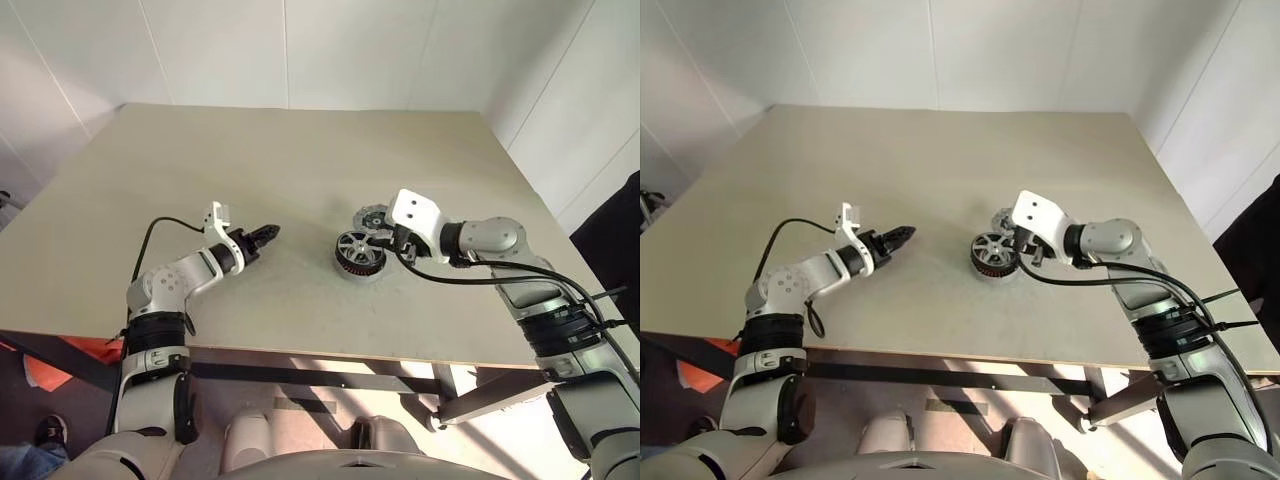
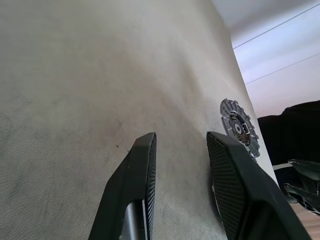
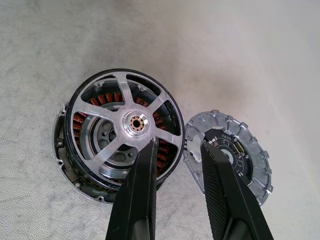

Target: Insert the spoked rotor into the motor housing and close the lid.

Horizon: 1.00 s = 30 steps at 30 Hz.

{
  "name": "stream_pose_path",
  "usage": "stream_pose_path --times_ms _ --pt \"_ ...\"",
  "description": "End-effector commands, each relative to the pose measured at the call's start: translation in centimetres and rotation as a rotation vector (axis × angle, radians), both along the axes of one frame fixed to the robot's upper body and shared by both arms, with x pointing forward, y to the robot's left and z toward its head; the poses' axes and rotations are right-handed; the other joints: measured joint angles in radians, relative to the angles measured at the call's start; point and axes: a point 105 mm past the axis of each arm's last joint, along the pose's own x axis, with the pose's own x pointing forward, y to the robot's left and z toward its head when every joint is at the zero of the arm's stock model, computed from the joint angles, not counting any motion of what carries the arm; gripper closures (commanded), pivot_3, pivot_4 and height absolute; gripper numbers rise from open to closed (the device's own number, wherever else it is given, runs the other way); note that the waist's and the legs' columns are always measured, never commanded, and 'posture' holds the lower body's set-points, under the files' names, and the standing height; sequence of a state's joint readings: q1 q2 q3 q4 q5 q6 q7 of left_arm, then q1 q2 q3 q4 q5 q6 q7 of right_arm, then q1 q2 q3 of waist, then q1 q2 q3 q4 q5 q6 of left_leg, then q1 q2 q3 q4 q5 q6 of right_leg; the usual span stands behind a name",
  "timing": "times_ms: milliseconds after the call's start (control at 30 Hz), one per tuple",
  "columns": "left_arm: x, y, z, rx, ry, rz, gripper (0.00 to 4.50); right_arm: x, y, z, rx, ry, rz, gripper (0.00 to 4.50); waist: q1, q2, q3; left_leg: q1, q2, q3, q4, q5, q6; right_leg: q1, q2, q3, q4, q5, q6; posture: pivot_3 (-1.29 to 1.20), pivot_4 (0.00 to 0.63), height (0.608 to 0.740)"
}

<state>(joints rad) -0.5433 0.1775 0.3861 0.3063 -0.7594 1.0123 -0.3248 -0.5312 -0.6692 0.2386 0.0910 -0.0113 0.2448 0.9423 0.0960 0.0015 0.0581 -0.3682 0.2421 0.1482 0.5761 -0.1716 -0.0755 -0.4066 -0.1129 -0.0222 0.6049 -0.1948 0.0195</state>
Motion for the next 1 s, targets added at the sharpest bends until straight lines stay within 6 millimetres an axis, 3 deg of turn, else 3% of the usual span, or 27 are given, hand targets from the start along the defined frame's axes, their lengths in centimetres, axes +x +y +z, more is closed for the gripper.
stream_pose_path --times_ms 33,267,467,1000 --pt "0.2 0.2 0.9 -0.002 -0.045 0.012 2.77 0.4 0.1 0.8 -0.027 -0.046 0.038 2.96 0.0 0.0 0.0 0.0 0.0 0.0 0.0 0.0 0.0 0.0 0.0 0.0 0.0 0.0 0.0 0.0 0.0 0.74" --pt "0.0 0.5 0.6 0.005 -0.039 0.021 2.77 -0.5 2.3 1.4 0.096 -0.013 0.094 2.96 -0.001 0.0 0.0 0.0 0.0 0.0 0.0 0.0 0.0 0.0 0.0 0.0 0.0 0.0 0.0 0.0 0.0 0.74" --pt "0.0 0.5 0.4 0.014 -0.033 0.017 2.77 -0.5 2.8 1.1 0.111 -0.005 0.088 2.96 0.001 0.0 0.0 0.0 0.0 0.0 0.001 0.0 0.0 0.0 0.0 0.0 0.001 0.0 0.0 0.0 0.0 0.74" --pt "-0.1 0.6 0.4 0.028 -0.036 0.015 2.77 -0.5 2.5 -0.9 0.192 0.13 0.022 2.96 0.0 0.0 0.0 0.0 0.0 0.0 0.001 0.0 0.0 0.0 0.0 0.0 0.001 0.0 0.0 0.0 0.0 0.74"
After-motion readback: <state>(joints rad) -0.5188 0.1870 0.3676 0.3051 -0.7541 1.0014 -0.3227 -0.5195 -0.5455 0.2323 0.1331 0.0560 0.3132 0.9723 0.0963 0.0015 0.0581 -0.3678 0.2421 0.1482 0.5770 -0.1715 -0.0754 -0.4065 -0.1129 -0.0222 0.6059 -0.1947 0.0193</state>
